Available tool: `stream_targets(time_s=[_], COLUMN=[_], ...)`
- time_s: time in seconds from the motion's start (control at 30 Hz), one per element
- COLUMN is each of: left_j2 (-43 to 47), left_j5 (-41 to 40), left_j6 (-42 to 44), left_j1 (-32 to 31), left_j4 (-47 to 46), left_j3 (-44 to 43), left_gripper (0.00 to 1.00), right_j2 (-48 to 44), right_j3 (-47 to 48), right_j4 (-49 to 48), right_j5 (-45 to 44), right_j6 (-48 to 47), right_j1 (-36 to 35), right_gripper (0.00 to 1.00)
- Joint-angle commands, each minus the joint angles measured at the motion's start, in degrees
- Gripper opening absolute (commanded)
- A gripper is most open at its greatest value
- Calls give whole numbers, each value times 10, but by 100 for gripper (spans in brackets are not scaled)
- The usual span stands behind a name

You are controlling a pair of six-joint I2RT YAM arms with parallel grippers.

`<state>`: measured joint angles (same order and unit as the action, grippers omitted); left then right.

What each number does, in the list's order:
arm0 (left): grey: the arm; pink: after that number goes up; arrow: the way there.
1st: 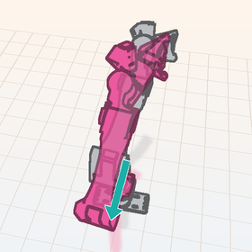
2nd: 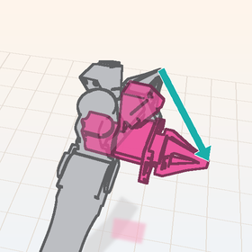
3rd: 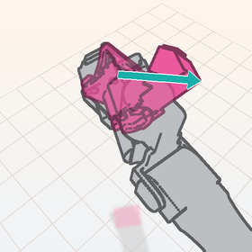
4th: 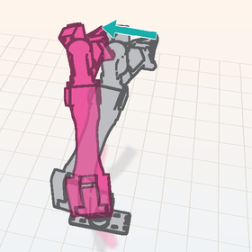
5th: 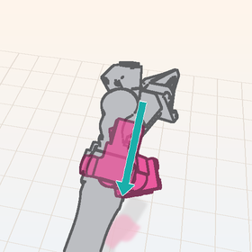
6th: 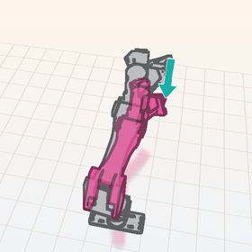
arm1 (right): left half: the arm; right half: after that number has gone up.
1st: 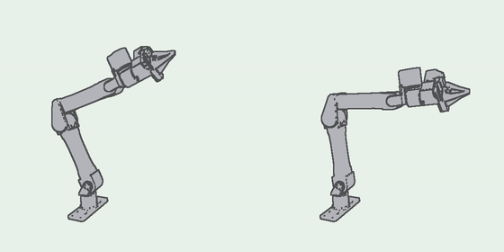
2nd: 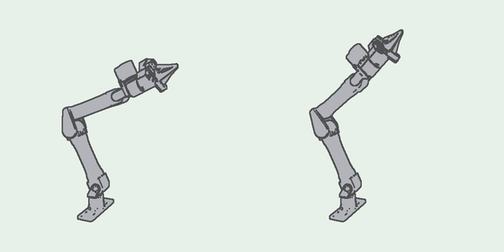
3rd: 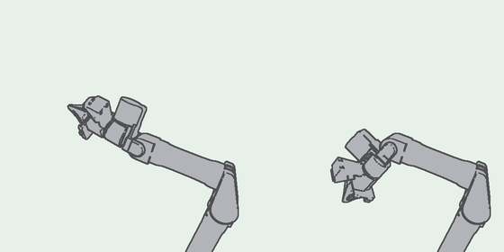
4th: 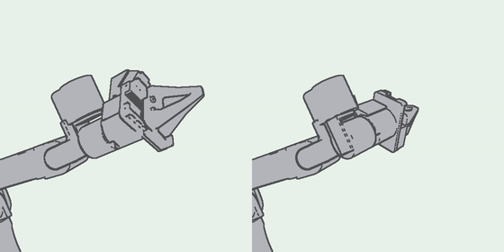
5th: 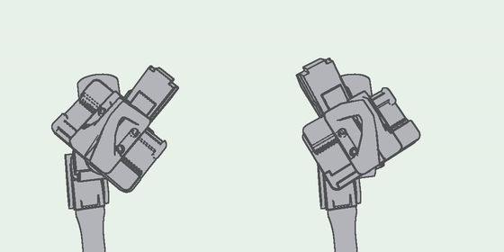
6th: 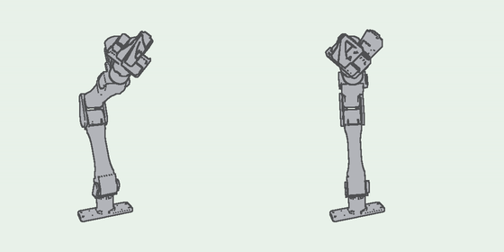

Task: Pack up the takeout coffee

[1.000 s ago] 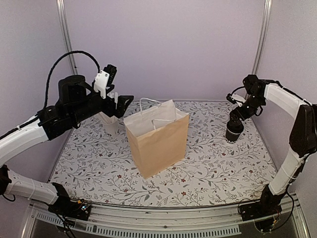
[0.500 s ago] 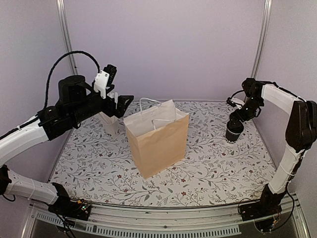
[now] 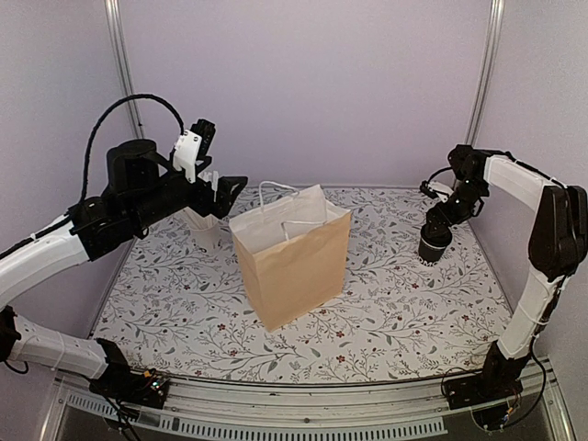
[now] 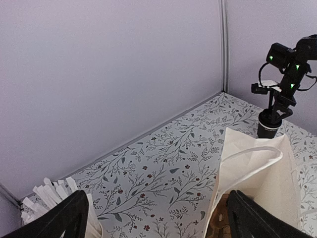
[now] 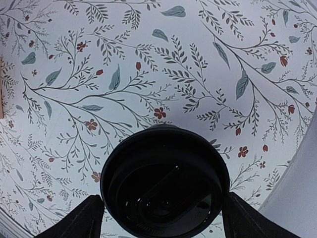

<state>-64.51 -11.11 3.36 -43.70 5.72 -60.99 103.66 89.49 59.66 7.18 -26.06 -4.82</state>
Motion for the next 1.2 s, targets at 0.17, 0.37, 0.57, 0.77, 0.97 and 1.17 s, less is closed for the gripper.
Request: stream_targets(time_s=[0.17,0.37,0.57,0.77,0.97,1.17], left_j2=[9,9,6,6,5,3], left_j5=[3,1,-2,-5,-11,-15], left_j6=[-2,-1,0,1,1,1], left_j1=[3,2,3,3,3,3], left_j4=[-14,-14,-13,-13,-12,-12], left_j3=[4,4,4,5,4,4], left_gripper=[100,100,100,100,100,100], right_j2=[17,16,18,26,30,23], right_j3=[2,-3,-12,-14,-22,-29], right_j4=[20,23,23,22,16,10], right_j5=[-12,-18,-24,-26,-36,-51], right_j6=[3,1,-1,-3,-4,-2], right_j1=[2,2,2,2,2,2], right_gripper=[82,81,78,73,75,68])
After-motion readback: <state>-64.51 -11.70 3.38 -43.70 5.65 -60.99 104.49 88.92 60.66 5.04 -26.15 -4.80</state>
